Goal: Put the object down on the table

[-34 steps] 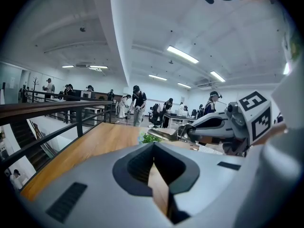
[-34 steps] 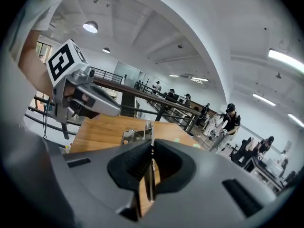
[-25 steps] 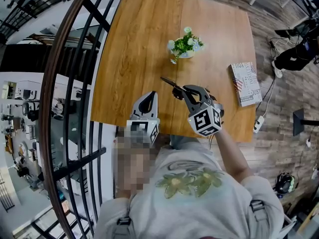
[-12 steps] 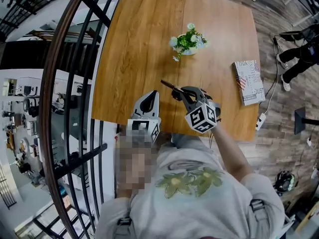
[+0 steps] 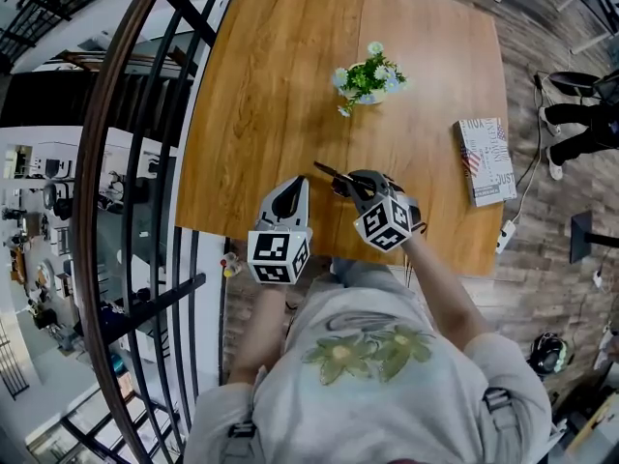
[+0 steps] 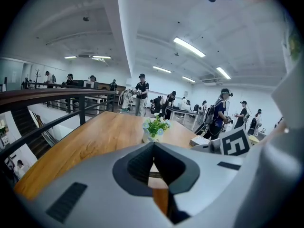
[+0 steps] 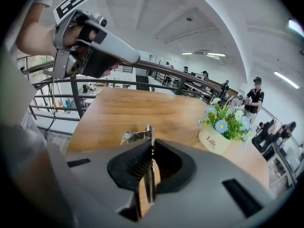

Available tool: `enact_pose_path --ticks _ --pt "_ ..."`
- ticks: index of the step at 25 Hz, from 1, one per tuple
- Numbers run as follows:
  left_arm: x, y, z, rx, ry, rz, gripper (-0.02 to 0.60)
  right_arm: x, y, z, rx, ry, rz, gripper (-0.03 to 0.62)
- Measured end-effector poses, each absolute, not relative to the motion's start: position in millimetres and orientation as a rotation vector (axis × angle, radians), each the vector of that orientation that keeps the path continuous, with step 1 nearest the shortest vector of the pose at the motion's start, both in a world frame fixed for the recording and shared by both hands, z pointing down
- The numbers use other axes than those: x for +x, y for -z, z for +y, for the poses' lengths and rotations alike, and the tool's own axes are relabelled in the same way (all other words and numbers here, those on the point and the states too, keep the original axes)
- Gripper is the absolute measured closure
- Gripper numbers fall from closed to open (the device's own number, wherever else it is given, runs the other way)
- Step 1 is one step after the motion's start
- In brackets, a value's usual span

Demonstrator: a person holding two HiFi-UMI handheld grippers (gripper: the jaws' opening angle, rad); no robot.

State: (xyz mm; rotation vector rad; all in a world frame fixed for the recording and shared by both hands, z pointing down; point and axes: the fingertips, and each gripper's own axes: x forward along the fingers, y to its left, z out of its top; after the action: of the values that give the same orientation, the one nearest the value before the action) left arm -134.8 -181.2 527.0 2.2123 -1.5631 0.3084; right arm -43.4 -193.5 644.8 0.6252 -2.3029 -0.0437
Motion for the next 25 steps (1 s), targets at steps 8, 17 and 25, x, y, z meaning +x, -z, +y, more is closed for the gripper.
enact_pose_path --ticks 8,17,25 --pt "-138.5 -538.5 -177.6 2.179 -0.326 -1.557 0.569 -43.0 -671.4 -187.8 0.597 0.053 -2.256 0.576" --pt "-137.5 -541.8 -179.9 2.173 -0.328 -1.554 0.569 -45.0 -689.5 -166.4 0.538 0.080 -2.256 0.545" --pt "-130.3 -543.8 -180.7 2.180 -0.318 -1.534 0.569 -49.6 -700.0 -158.2 0.485 0.097 -2.252 0.510"
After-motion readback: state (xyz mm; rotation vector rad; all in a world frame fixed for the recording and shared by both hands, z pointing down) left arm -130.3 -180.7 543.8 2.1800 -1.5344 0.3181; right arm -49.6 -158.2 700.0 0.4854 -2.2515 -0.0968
